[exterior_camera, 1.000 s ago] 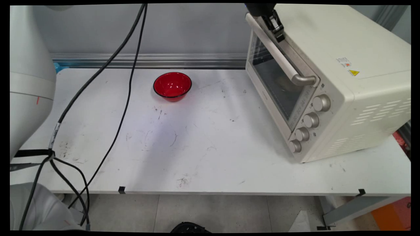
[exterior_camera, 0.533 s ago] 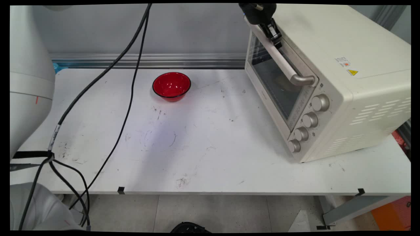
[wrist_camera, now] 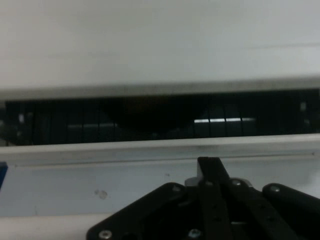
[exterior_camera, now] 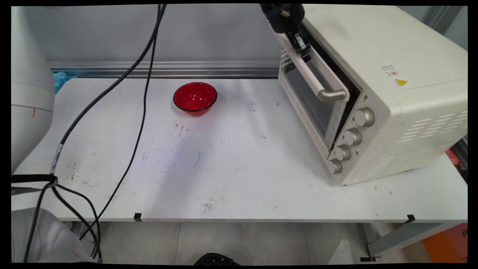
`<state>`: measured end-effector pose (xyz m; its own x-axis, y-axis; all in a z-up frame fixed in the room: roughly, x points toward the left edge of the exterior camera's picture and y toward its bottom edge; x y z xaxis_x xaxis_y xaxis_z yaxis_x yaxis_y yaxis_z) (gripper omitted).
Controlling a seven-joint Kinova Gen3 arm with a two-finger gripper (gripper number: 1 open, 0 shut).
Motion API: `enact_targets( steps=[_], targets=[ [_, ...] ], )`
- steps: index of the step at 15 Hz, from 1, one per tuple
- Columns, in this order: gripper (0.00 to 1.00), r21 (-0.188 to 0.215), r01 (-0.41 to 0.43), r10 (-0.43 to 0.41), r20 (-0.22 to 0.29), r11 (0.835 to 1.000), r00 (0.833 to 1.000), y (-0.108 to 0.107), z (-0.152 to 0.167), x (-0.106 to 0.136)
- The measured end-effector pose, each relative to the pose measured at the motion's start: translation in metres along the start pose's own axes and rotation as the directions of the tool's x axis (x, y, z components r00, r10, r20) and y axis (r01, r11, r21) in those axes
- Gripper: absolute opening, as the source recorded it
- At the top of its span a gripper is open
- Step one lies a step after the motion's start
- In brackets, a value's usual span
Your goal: Open the oven
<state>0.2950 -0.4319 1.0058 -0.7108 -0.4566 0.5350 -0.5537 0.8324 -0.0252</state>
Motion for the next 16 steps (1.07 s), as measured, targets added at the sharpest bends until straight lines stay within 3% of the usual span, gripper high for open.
enact_targets(
  steps=[11, 16],
  targets=[
    [0.00, 0.003, 0.028, -0.028, 0.059, 1.000, 0.998, 0.008, -0.015, -0.045],
    [0.00, 0.012, 0.024, -0.025, 0.059, 1.000, 0.998, 0.009, -0.012, -0.066]
  ],
)
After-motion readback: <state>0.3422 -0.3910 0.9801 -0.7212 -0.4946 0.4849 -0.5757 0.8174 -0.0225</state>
